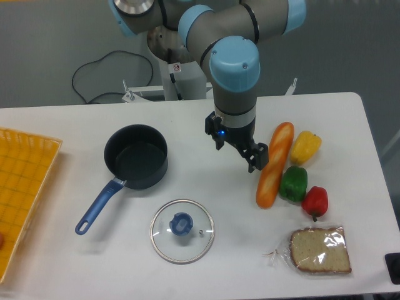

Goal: Pick up the toast
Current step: 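Move the open gripper from the baguette toward the bagged toast slice, then lower the gripper onto the bagged toast slice, then close the gripper on the edge of the toast bag, then lift the bagged toast and pull it toward the peppers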

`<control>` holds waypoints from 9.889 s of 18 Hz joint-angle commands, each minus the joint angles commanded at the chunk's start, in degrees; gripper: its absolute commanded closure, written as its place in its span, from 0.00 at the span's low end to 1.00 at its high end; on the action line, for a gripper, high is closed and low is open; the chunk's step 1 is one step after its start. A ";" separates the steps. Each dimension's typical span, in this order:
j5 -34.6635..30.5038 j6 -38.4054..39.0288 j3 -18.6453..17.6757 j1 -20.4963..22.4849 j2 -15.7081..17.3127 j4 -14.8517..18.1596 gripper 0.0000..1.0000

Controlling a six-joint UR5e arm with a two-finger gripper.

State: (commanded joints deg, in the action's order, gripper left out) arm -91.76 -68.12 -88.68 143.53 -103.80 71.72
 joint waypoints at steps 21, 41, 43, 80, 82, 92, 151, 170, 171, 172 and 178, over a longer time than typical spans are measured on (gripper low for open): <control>0.53 0.17 2.89 1.14 -5.88 -6.24 0.00; 2.72 -0.09 14.06 2.90 -18.80 -6.15 0.00; 2.72 -0.18 14.94 3.25 -19.68 -6.24 0.00; 4.83 -0.09 17.49 3.87 -30.32 -16.70 0.04; 4.83 -0.09 17.32 3.78 -30.58 -17.57 0.04; 4.83 -0.18 17.23 3.34 -31.99 -18.37 0.07; 6.50 -0.26 10.20 1.59 -20.22 -16.09 1.00; 6.42 -3.24 7.65 1.32 -10.38 -6.25 1.00; 6.33 -4.21 7.65 1.41 -9.85 -5.11 1.00; 6.07 -5.00 7.65 1.58 -9.41 -4.23 1.00; 3.87 -7.38 7.74 2.02 -7.82 -0.79 1.00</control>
State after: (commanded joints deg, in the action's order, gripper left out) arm -87.88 -75.50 -80.95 145.55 -111.62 70.92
